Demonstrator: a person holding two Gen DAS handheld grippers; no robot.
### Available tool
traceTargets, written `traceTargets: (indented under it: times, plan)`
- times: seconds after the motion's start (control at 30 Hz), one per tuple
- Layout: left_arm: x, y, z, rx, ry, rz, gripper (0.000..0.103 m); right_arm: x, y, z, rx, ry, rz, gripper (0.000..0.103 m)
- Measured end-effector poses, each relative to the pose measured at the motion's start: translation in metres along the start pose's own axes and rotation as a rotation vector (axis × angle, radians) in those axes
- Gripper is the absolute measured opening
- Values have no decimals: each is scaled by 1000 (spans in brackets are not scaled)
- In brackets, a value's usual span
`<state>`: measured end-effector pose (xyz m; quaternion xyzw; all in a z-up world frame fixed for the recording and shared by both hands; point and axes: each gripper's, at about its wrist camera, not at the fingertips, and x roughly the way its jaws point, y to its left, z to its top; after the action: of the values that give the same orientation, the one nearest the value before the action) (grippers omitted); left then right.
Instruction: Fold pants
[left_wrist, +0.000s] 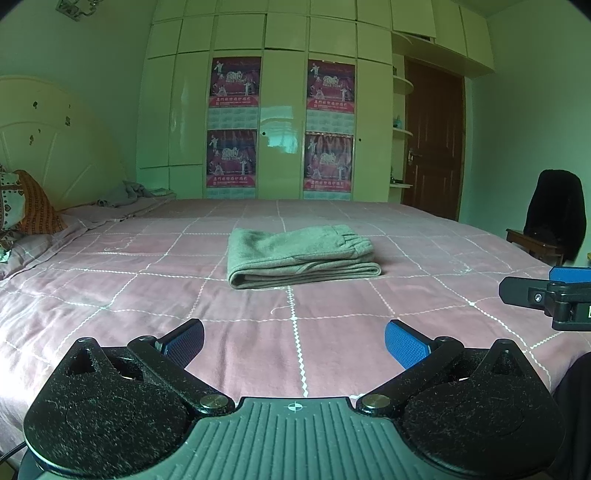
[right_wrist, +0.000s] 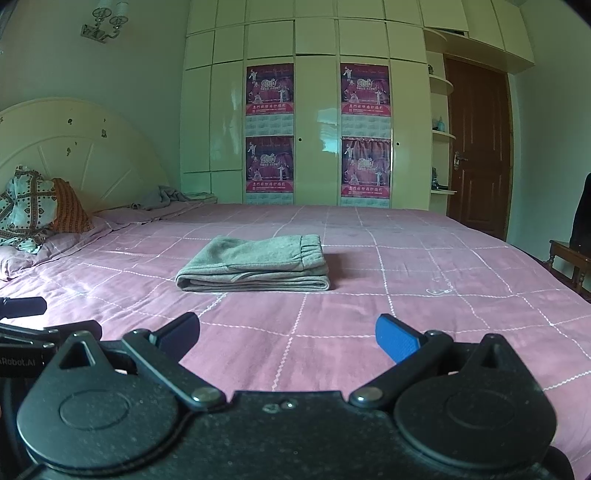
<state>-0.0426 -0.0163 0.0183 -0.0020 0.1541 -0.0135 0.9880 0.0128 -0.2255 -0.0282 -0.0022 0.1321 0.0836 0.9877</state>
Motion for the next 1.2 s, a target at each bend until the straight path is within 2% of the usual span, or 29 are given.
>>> traceTargets:
  times: [1.2]
  plan:
    - [1, 0, -3, 6, -3, -5, 103, 0, -1, -2, -7, 1, -4, 102]
